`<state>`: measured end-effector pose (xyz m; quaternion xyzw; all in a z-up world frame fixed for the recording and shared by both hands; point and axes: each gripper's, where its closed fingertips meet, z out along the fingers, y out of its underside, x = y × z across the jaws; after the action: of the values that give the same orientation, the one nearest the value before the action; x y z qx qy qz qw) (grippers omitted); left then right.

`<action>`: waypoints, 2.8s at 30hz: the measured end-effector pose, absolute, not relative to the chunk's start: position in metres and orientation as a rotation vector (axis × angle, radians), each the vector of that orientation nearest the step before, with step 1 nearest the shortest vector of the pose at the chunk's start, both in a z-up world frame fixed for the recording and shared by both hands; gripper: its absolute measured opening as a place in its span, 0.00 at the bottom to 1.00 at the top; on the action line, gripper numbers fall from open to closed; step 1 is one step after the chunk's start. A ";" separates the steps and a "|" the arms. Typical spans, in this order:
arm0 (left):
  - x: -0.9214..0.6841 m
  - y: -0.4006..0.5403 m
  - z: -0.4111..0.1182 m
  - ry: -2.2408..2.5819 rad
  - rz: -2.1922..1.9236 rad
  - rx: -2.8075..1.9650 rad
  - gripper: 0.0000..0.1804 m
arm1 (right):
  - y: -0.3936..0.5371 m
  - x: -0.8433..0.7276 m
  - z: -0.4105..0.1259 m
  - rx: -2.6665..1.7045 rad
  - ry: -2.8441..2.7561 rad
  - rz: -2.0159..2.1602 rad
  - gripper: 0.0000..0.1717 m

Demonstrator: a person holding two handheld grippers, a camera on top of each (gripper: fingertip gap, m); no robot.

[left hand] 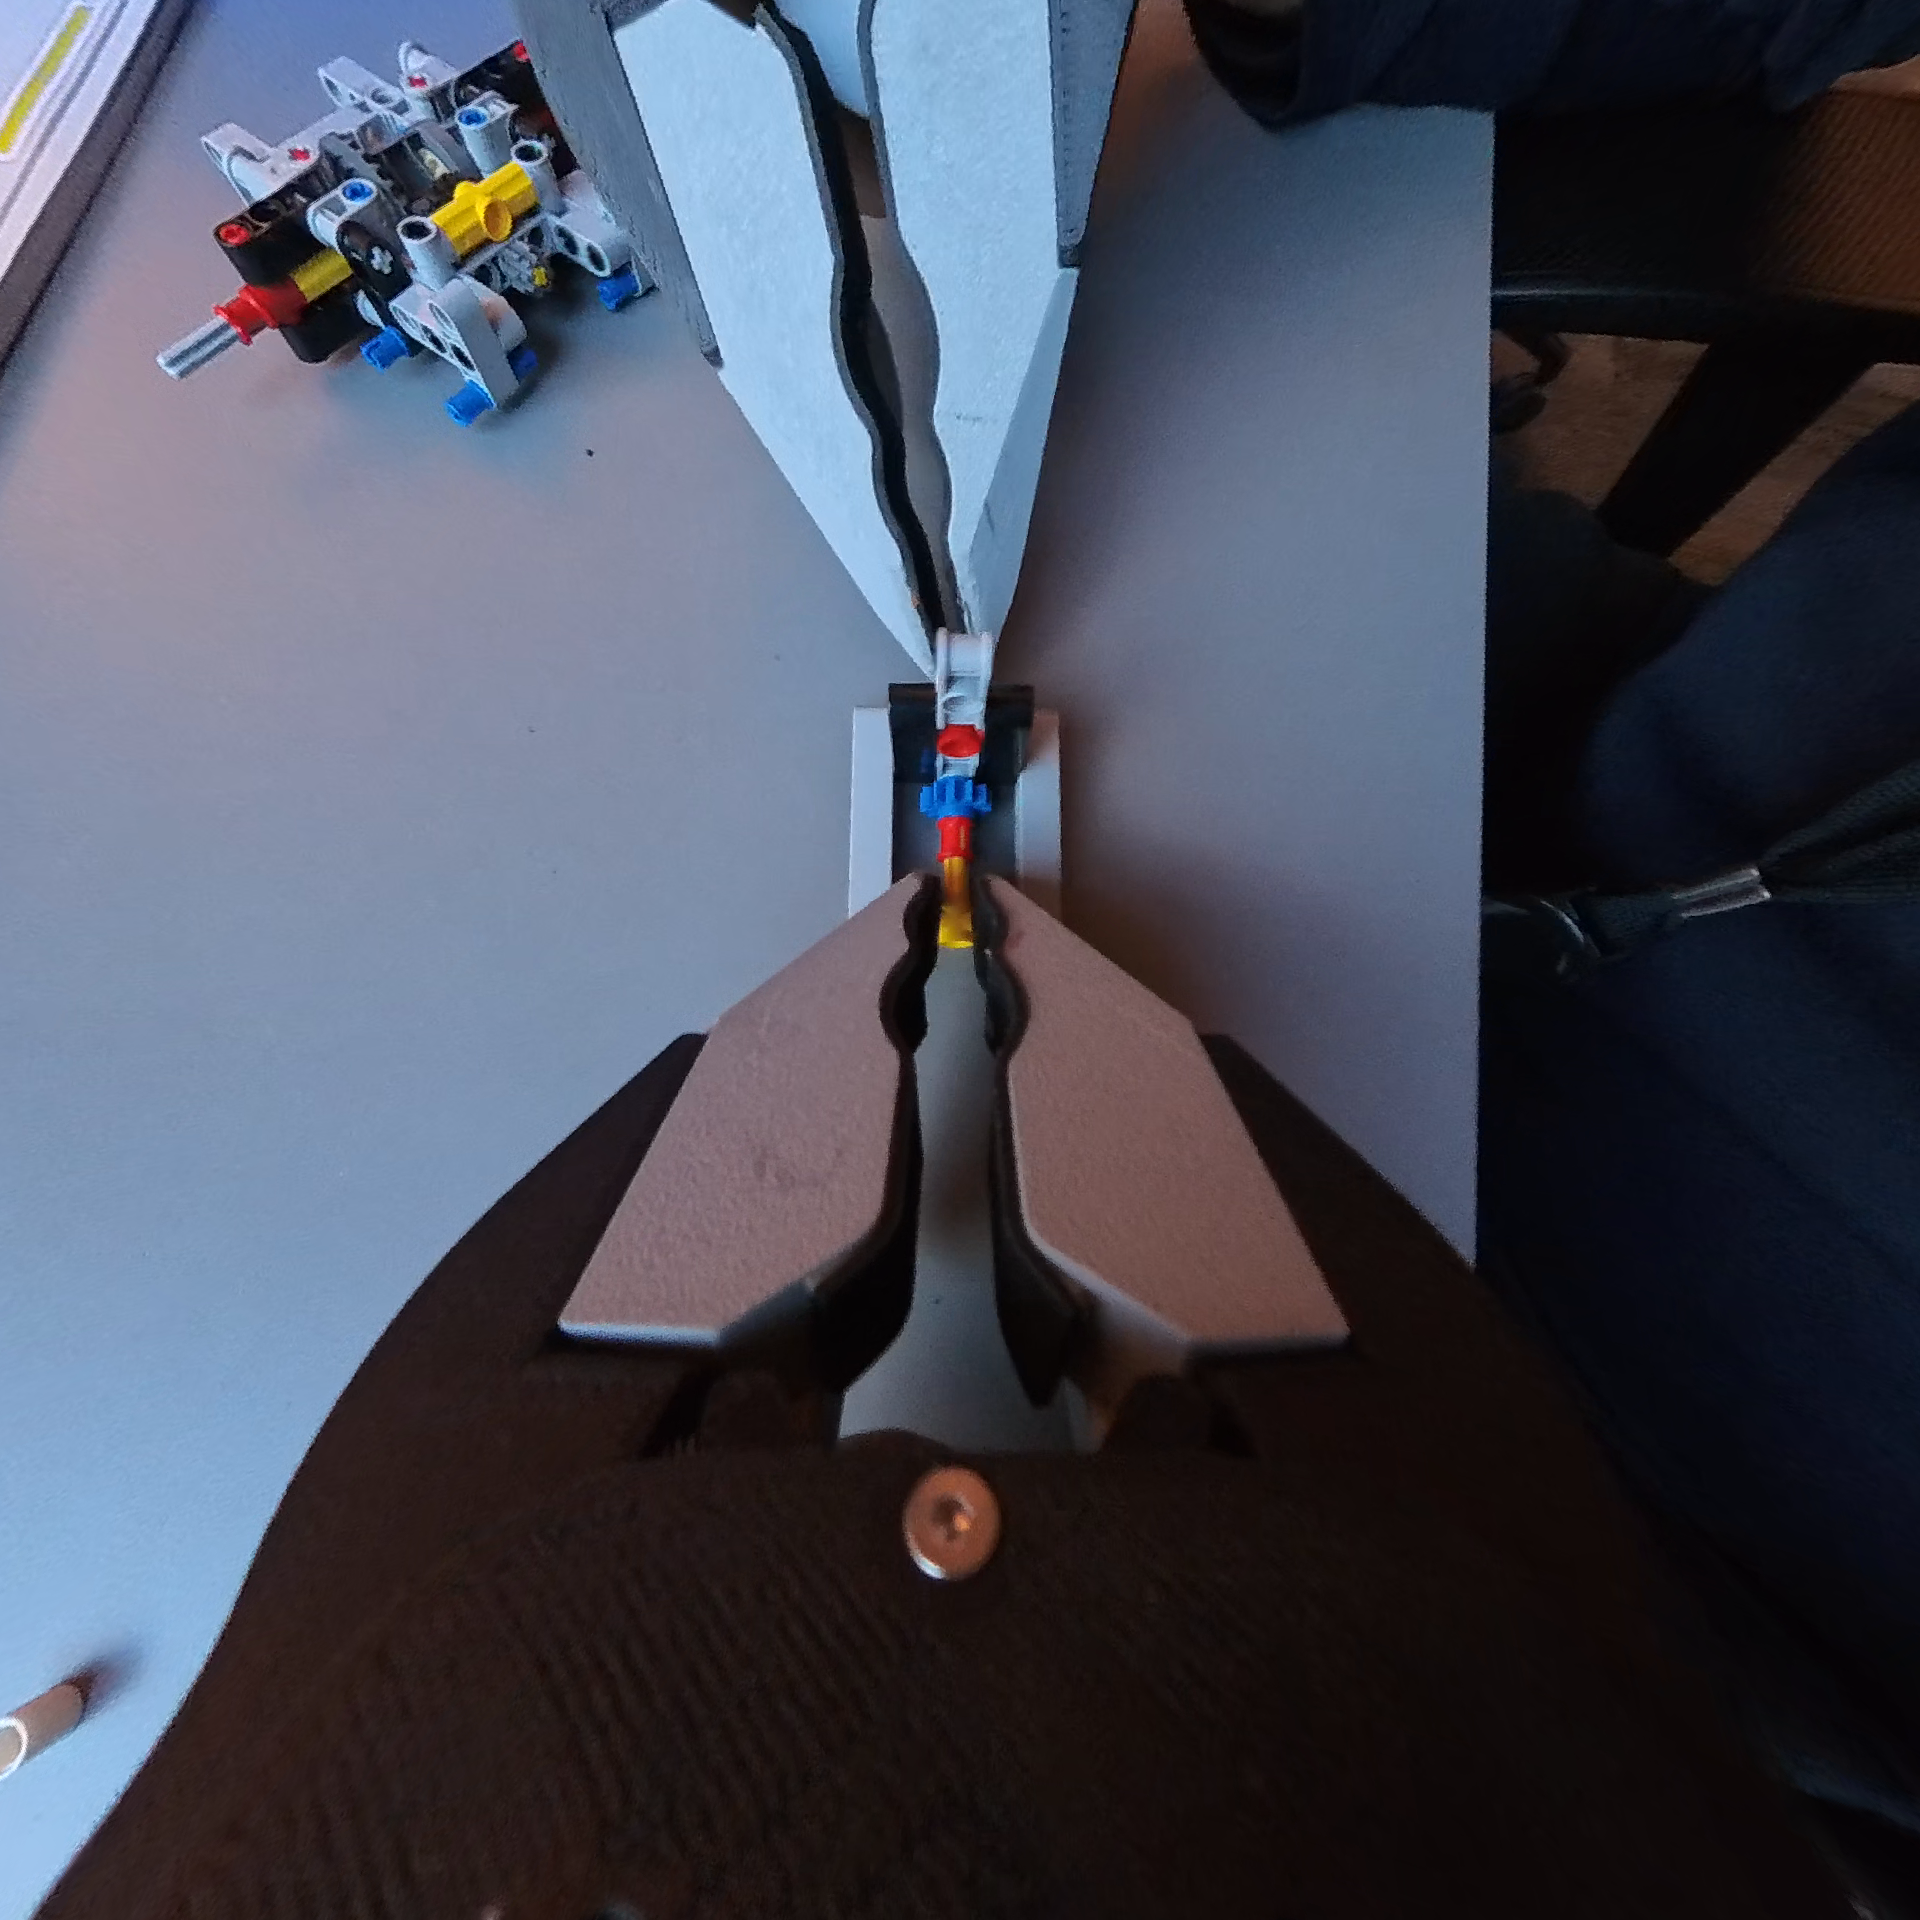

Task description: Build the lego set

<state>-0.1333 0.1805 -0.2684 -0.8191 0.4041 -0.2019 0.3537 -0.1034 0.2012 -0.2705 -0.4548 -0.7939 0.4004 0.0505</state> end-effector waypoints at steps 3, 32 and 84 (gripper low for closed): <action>-0.133 0.180 -0.268 1.045 -0.526 -2.117 0.02 | 0.200 -0.102 -0.271 -1.379 -2.427 1.216 0.00; -0.133 0.181 -0.268 1.022 -0.549 -2.133 0.01 | 0.202 -0.103 -0.272 -1.246 -2.433 1.098 0.02; -0.149 0.186 -0.234 0.854 -0.547 -2.079 0.17 | 0.257 -0.129 -0.230 -1.286 -1.970 1.228 0.11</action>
<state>-0.1489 0.1861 -0.2340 -0.8228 0.3380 -0.2163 0.4026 -0.1288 0.2574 -0.2299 -0.4701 -0.7205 0.4490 0.2414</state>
